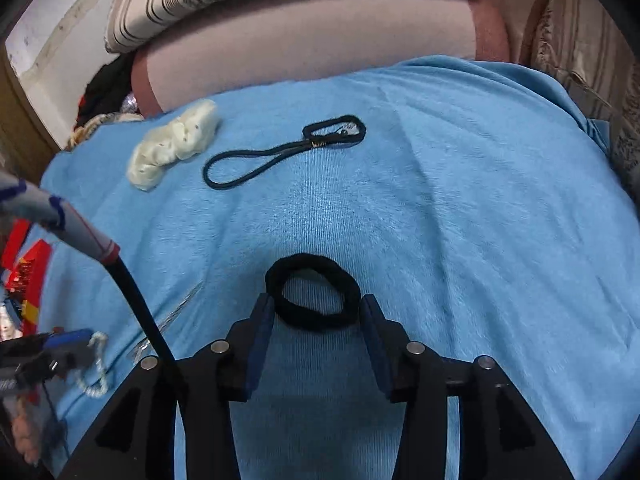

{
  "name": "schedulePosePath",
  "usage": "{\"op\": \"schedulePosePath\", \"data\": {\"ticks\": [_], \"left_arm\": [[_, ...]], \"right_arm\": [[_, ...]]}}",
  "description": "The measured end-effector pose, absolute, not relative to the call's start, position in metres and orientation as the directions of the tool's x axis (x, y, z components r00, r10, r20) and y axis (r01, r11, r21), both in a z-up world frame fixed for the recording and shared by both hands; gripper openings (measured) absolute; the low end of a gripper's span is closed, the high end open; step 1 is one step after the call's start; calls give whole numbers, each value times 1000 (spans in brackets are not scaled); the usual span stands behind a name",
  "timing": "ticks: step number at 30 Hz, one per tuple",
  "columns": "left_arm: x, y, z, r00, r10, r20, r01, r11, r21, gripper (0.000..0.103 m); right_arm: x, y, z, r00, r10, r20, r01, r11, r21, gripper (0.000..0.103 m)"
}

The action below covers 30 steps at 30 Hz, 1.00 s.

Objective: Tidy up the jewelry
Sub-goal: 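Grasp the black hair tie with the right tool, then carry the black hair tie into the white tray and open the right tool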

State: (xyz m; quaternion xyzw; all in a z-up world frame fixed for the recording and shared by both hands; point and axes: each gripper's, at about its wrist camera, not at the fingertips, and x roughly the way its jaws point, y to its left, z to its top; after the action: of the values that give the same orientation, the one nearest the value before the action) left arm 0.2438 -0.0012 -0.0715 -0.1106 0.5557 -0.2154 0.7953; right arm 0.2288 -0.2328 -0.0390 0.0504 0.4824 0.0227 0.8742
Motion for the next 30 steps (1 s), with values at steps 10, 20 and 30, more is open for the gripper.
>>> {"op": "schedulePosePath", "data": {"ticks": [10, 20, 30], "left_arm": [[213, -12, -31, 373, -424, -825, 276, 900, -338, 5], [171, 42, 38, 518, -386, -763, 231, 922, -310, 5], [138, 153, 59, 595, -217, -774, 52, 971, -233, 5]], "right_arm": [[205, -230, -12, 569, 100, -816, 7, 992, 127, 9], [155, -180, 36, 607, 190, -771, -127, 982, 142, 9], [141, -60, 55, 542, 372, -754, -355, 914, 197, 9]]}}
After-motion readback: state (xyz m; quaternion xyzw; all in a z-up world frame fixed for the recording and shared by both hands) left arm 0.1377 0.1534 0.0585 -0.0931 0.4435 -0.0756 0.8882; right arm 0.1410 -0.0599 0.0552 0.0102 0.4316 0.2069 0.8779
